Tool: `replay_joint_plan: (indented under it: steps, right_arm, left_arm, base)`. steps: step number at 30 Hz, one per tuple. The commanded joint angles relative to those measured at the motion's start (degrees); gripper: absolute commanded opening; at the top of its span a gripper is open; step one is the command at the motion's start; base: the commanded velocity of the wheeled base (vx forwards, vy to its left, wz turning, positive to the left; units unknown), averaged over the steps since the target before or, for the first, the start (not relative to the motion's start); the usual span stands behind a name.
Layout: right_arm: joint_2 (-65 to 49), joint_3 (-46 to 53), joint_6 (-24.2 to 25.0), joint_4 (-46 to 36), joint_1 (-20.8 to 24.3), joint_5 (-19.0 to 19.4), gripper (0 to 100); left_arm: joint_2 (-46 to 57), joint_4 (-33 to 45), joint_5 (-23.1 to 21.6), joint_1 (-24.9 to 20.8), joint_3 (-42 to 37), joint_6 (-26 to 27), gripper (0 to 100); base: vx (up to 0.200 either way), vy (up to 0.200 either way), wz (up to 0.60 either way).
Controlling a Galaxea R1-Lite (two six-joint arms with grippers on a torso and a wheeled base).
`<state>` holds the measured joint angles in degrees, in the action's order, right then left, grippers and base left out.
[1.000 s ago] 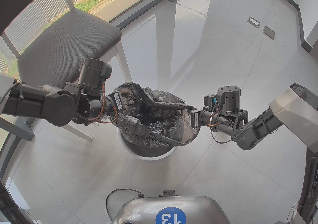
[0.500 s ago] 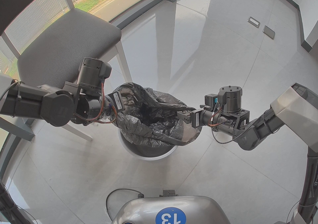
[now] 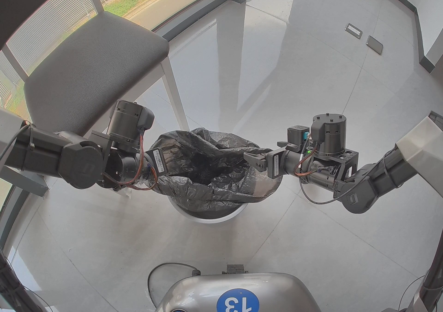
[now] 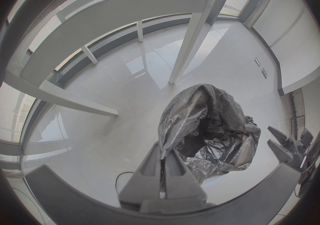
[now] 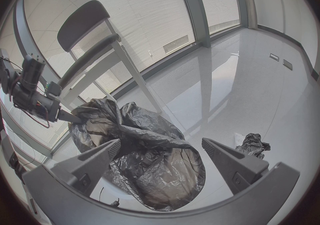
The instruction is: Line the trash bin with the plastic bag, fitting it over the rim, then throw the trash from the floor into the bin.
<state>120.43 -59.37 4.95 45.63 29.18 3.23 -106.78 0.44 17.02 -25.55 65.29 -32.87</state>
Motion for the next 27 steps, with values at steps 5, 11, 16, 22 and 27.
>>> replay_joint_plan:
  steps: [5, 11, 16, 22, 27]
  right_arm:
    - [-4.0, 3.1, -0.1, 0.4, 1.7, 0.0, 100]
    - [-4.5, 4.3, -0.4, 0.6, 2.5, 0.0, 100]
    - [-4.3, 4.6, -1.6, 0.5, 4.4, 0.0, 100]
    - [-3.7, 5.1, -8.6, 0.4, 5.7, 0.1, 100]
    - [-2.4, 4.6, -20.2, 0.3, 5.9, 0.2, 100]
  left_arm:
    - [-0.8, -0.1, 0.0, 1.0, -0.7, 0.4, 100]
    - [-0.2, 0.3, 0.7, 1.0, -0.8, 0.6, 100]
    - [3.1, 0.4, 2.4, 0.4, -1.0, 3.2, 100]
    - [8.1, 0.4, 3.3, -2.0, -3.4, 6.2, 100]
    - [14.7, 0.2, 3.4, -4.9, -11.2, 15.7, 100]
  base:
    - [0.000, 0.000, 0.00]
    - [0.000, 0.000, 0.00]
    - [0.000, 0.000, 0.00]
    - [0.000, 0.000, 0.00]
    - [0.000, 0.000, 0.00]
